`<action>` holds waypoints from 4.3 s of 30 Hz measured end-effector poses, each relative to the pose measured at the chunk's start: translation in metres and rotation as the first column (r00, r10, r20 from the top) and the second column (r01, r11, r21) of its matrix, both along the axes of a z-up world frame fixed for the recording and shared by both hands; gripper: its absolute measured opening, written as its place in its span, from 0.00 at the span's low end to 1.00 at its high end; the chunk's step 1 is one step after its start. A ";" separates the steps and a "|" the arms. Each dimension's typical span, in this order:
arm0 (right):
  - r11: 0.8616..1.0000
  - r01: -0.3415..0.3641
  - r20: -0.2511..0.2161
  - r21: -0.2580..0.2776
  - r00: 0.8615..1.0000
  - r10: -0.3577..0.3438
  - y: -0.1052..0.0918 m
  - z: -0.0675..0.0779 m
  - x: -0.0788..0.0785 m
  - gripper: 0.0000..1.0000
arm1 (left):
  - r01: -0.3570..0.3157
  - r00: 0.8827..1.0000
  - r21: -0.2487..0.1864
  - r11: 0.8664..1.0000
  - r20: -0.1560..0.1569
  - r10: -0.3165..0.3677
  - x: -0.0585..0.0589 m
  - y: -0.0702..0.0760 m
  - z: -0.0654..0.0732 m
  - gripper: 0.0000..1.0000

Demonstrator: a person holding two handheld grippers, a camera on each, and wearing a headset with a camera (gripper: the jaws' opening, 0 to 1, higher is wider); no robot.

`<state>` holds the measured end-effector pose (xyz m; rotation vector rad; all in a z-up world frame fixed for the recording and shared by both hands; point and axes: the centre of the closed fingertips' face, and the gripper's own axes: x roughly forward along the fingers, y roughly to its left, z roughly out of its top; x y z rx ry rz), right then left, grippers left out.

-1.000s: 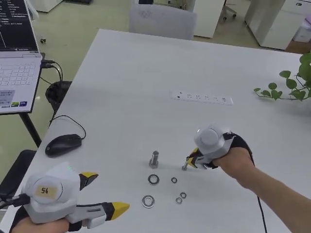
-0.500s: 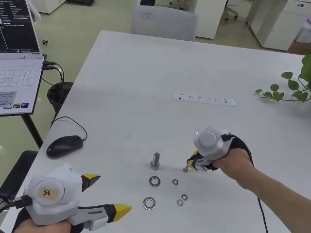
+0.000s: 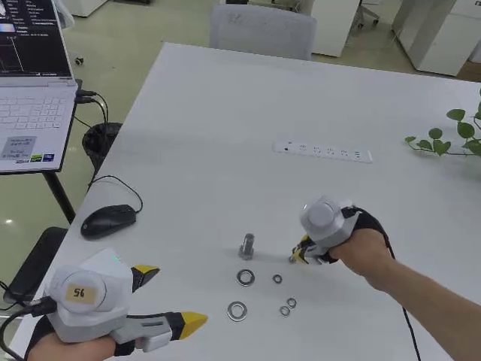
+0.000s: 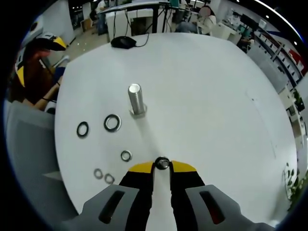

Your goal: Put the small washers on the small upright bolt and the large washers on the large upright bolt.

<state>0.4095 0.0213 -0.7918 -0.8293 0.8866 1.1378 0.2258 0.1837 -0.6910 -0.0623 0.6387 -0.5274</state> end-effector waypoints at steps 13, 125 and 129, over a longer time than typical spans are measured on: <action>0.999 -0.015 -0.024 -0.039 1.000 0.014 0.000 -0.019 -0.002 0.13 | 0.001 1.000 0.003 1.000 -0.003 -0.001 0.001 0.001 0.000 0.71; 0.994 -0.091 -0.065 0.067 0.993 0.096 -0.017 -0.033 -0.092 0.14 | 0.023 1.000 -0.015 1.000 0.007 -0.023 0.002 -0.016 0.004 0.69; 0.995 -0.044 -0.079 0.093 0.996 0.052 -0.019 -0.030 -0.089 0.14 | 0.027 1.000 -0.015 1.000 0.009 -0.027 0.004 -0.018 0.004 0.69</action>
